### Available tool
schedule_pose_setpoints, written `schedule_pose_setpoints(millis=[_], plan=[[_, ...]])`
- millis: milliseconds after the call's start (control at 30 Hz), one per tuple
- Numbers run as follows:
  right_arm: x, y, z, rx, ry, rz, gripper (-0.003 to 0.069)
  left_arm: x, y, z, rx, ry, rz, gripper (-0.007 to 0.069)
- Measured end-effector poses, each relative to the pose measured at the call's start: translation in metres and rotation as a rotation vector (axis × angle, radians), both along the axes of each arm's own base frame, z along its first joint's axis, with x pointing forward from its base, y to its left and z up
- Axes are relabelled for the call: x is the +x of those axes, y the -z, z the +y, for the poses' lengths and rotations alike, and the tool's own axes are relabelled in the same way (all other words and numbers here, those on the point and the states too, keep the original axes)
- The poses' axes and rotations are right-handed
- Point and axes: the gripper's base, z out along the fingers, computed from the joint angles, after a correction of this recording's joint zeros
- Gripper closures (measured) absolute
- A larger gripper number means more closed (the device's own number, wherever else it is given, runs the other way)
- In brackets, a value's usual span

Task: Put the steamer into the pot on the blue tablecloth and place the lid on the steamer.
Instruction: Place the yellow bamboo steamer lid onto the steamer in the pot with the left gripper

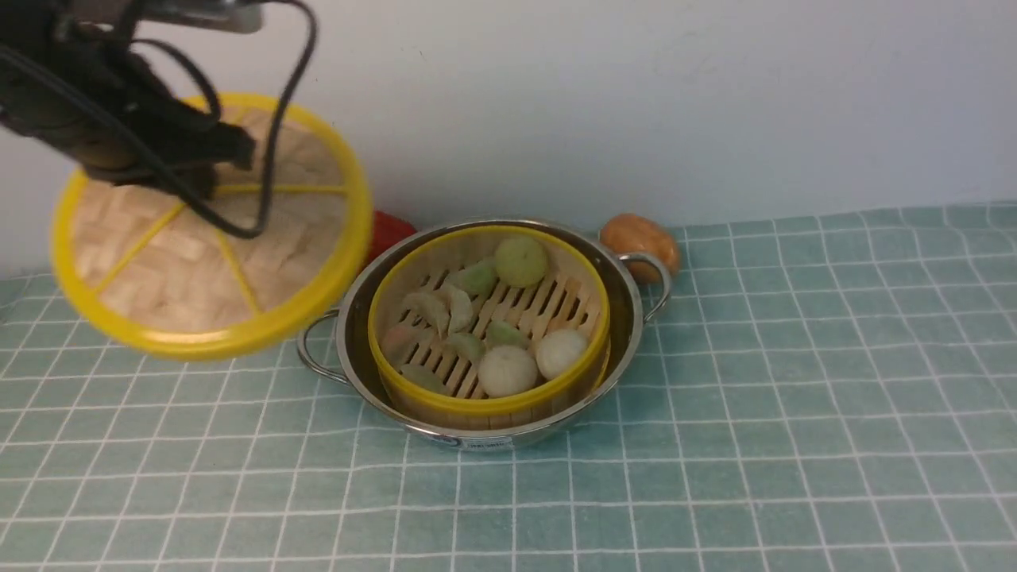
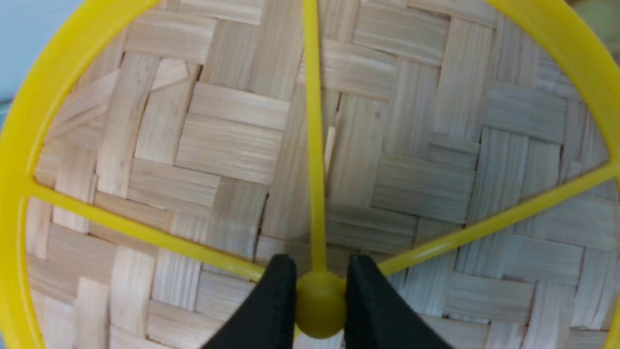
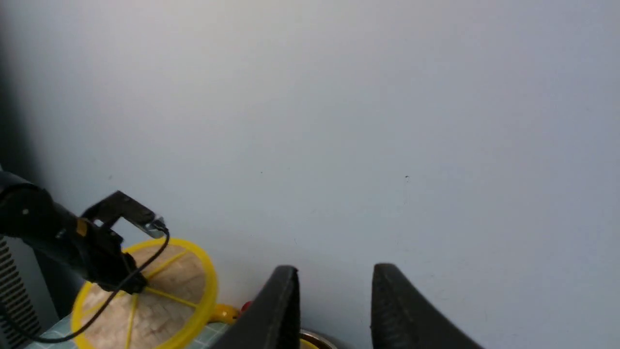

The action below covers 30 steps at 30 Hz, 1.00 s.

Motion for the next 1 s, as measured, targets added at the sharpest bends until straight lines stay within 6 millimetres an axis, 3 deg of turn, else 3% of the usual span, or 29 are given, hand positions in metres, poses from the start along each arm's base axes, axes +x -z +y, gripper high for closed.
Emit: schedule_pose_setpoints(millis=[133,233,400,600,1000], plan=[[0.008,0.008,0.004,-0.008,0.000,0.041,0.0415,0.015,0.018,-0.045,-0.002,0.109,0.036,0.0508],[0.017,0.018,0.009,-0.012,-0.005,0.093,0.0413,0.034,0.049,-0.089,0.035,0.195,0.084,0.0508],[0.027,0.030,0.015,-0.020,-0.005,0.158,0.0413,0.054,0.083,-0.127,0.072,0.263,0.120,0.0508],[0.029,0.034,0.019,-0.008,-0.033,0.185,0.0413,0.067,0.105,-0.143,0.089,0.277,0.161,0.0508],[0.029,0.034,0.019,-0.004,-0.041,0.188,0.0413,0.073,0.124,-0.144,0.117,0.267,0.202,0.0508]])
